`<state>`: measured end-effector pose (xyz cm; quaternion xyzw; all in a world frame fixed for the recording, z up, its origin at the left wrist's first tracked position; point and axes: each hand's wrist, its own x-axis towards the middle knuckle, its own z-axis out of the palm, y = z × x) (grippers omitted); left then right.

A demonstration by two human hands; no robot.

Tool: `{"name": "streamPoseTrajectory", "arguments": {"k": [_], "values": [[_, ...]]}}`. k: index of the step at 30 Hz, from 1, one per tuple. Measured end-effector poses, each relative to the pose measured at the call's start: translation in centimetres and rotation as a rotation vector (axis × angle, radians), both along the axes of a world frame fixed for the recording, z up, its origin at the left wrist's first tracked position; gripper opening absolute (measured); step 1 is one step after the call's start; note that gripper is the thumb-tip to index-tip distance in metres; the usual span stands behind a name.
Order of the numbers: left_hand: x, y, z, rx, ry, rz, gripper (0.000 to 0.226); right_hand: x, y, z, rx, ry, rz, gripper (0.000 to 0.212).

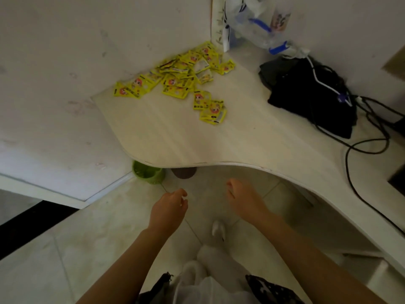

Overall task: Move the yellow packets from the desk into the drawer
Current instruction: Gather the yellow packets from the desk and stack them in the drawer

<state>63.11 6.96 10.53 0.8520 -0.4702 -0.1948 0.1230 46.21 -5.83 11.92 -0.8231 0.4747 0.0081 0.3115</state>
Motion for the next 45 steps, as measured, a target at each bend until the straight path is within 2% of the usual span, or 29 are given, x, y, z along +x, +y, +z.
{"name": "streamPoseTrajectory", "arguments": {"k": [14,19,23,28,33,37,42,45], "values": [[8.9,-17.5,-0.2,0.003,0.101,0.129,0.022,8.7,-18.8,1.5,-0.009,0.061,0.075,0.033],[12.1,-22.6,-0.3,0.027,0.114,0.074,0.024,11.8,-23.0,1.1,0.024,0.092,0.044,0.032],[15.1,-26.6,-0.7,0.040,0.133,0.013,0.026,14.4,-25.1,0.4,0.050,0.113,-0.016,0.031],[18.6,-31.0,-1.9,0.064,0.195,-0.019,0.028,17.5,-26.8,-0.5,0.117,0.128,-0.205,0.036],[20.5,-34.7,-2.8,0.073,0.276,0.064,0.035,20.1,-27.7,-1.9,0.190,0.143,-0.382,0.046],[20.3,-37.4,-3.3,0.110,0.333,0.070,0.041,21.5,-28.1,-2.9,0.188,0.191,-0.435,0.049],[19.8,-39.8,-4.4,0.166,0.263,0.103,0.054,22.6,-28.5,-3.6,0.181,0.283,-0.481,0.064],[18.9,-40.5,-4.6,0.198,0.235,0.193,0.073,22.8,-28.5,-4.1,0.166,0.326,-0.477,0.073]]}}
